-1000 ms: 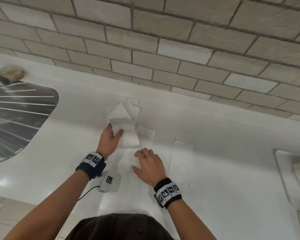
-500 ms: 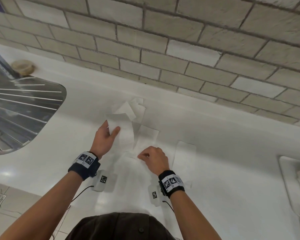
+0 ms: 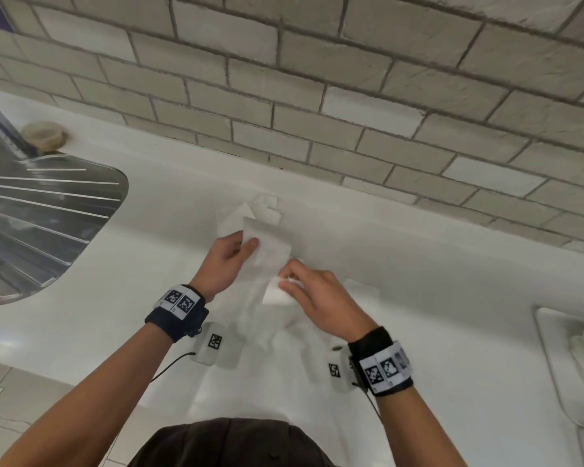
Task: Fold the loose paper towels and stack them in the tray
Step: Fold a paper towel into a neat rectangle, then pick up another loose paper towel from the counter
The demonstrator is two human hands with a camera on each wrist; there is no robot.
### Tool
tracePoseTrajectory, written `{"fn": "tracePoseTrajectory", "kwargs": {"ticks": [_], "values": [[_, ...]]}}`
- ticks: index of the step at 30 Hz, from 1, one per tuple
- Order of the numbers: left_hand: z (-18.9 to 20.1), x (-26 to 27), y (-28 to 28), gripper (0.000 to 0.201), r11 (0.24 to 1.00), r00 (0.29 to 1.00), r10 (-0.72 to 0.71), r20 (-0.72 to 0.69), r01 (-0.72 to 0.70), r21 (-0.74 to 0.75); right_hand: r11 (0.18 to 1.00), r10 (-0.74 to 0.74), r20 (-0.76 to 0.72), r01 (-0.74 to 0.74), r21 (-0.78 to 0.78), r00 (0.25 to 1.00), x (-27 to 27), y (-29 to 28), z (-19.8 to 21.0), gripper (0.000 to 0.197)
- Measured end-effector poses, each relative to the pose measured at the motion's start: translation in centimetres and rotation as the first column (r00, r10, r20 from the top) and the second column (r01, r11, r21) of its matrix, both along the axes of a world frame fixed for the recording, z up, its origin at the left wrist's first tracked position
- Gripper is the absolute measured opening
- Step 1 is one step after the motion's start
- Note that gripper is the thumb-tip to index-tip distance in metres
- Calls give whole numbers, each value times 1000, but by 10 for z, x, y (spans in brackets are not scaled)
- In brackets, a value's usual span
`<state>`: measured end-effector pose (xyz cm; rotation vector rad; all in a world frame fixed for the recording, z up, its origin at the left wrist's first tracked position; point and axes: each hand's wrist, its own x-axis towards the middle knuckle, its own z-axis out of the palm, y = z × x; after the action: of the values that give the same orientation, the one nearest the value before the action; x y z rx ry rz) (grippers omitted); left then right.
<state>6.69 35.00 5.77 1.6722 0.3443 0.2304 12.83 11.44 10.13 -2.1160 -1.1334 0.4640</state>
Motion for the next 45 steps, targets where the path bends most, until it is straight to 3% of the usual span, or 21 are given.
{"fn": "tracePoseTrajectory", "kwargs": {"ticks": [3,5,8,10,14,17,23,28,31,34,36,37,39,42,45], "values": [[15,5,-25,34,980,983,-185,7,185,-73,992,-14,24,11,122,1000,16,2,40,10],[23,6,-42,26,949,963,-270,22,270,-164,990,-61,54,54,128,997,31,2,49,10],[29,5,-59,31,909,952,-306,25,300,-289,987,-158,173,152,46,972,44,-2,43,15],[28,5,-63,32,890,949,-315,30,307,-337,971,-236,198,224,79,952,44,-5,34,15],[29,3,-68,32,882,958,-283,37,276,-382,955,-288,59,282,88,956,44,-7,25,17],[31,3,-72,30,896,950,-309,43,306,-322,949,-296,-150,308,63,943,46,-12,27,18],[31,9,-84,34,902,938,-344,41,342,-263,936,-244,-380,320,149,892,44,-29,27,19],[34,11,-109,42,878,939,-343,-3,319,-358,861,-349,-372,451,234,860,41,-45,12,24],[20,16,-127,32,925,938,-347,1,342,-166,751,-466,-378,584,309,800,40,-56,2,19],[6,26,-149,31,940,941,-333,59,337,-61,502,-614,-534,810,304,581,32,-71,-10,30],[1,34,-162,32,953,958,-270,97,280,-112,427,-661,-603,885,186,446,16,-84,-21,42],[-3,39,-168,33,959,966,-234,106,247,-137,436,-680,-585,885,164,443,5,-89,-28,44],[-13,48,-179,37,967,974,-203,102,216,-138,454,-700,-500,858,240,510,-17,-97,-46,45],[-28,62,-185,34,970,971,-237,30,238,-39,414,-739,-395,831,371,545,-28,-108,-71,44],[-47,68,-155,22,942,990,-128,-64,141,305,469,-785,-281,826,313,552,-20,-120,-93,28]]}}
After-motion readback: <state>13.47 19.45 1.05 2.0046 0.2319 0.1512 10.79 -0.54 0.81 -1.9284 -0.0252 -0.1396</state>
